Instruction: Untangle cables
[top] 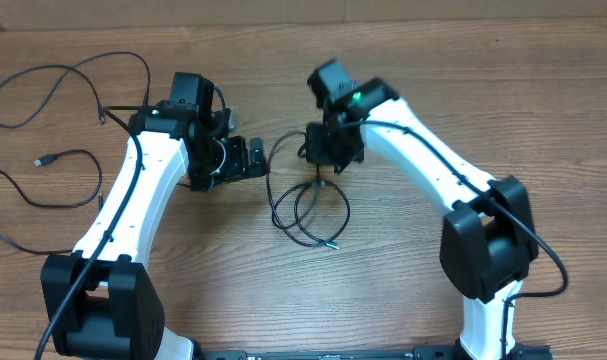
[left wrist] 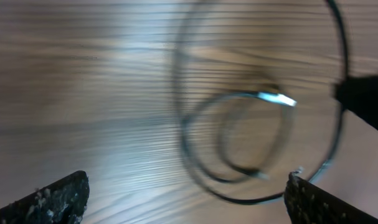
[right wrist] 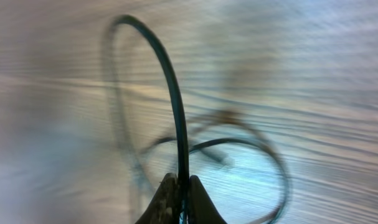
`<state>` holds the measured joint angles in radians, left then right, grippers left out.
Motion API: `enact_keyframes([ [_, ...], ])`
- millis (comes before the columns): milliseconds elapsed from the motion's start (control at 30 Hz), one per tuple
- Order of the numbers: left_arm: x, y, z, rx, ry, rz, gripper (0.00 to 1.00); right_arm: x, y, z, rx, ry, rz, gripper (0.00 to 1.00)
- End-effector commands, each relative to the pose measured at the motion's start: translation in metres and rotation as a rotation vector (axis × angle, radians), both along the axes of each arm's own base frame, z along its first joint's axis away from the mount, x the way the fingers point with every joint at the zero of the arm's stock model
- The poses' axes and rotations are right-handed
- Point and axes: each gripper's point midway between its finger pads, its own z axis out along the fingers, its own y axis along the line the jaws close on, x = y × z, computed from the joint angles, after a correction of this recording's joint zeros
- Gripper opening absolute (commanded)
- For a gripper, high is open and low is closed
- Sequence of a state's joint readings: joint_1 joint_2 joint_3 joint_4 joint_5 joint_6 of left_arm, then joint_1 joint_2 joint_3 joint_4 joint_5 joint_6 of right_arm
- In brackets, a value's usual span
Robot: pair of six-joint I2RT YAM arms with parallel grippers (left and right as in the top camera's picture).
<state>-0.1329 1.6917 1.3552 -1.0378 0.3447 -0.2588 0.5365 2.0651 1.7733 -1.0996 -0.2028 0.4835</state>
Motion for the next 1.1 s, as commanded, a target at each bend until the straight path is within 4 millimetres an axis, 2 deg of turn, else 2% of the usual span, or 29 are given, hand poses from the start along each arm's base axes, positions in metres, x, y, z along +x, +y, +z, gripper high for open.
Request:
enact_keyframes([
  [0,-0.001,-0.05,0.041,-0.385,-0.048,-0.141,1.0,-0.003,0.03,0.102,0.272,-0.112,0.118,0.04],
  [133,0.005,-0.065,0.092,-0.692,-0.056,-0.121,1.0,-0.011,0.026,0.148,0.312,-0.188,0.127,0.04],
  [233,0.011,-0.065,0.125,-0.89,-0.002,-0.052,1.0,-0.017,0.022,0.165,0.328,-0.219,0.13,0.04],
  [400,0.018,-0.059,0.136,-0.973,0.162,0.119,0.96,-0.024,0.021,0.18,0.351,-0.239,0.138,0.04],
  [467,0.02,-0.061,0.145,-1.013,0.16,0.104,0.96,-0.027,0.022,0.184,0.367,-0.24,0.153,0.04],
  [600,0.016,-0.065,0.175,-1.155,0.181,0.01,0.98,-0.04,0.032,0.194,0.436,-0.239,0.248,0.04],
  [667,0.016,-0.065,0.181,-1.18,0.237,0.03,0.98,-0.047,0.036,0.199,0.477,-0.239,0.299,0.04],
  [833,0.018,-0.066,0.179,-1.174,0.351,0.122,0.95,-0.053,0.038,0.208,0.506,-0.241,0.316,0.04],
  [1067,0.019,-0.066,0.178,-1.169,0.39,0.159,0.88,-0.067,0.047,0.231,0.52,-0.328,0.381,0.04],
])
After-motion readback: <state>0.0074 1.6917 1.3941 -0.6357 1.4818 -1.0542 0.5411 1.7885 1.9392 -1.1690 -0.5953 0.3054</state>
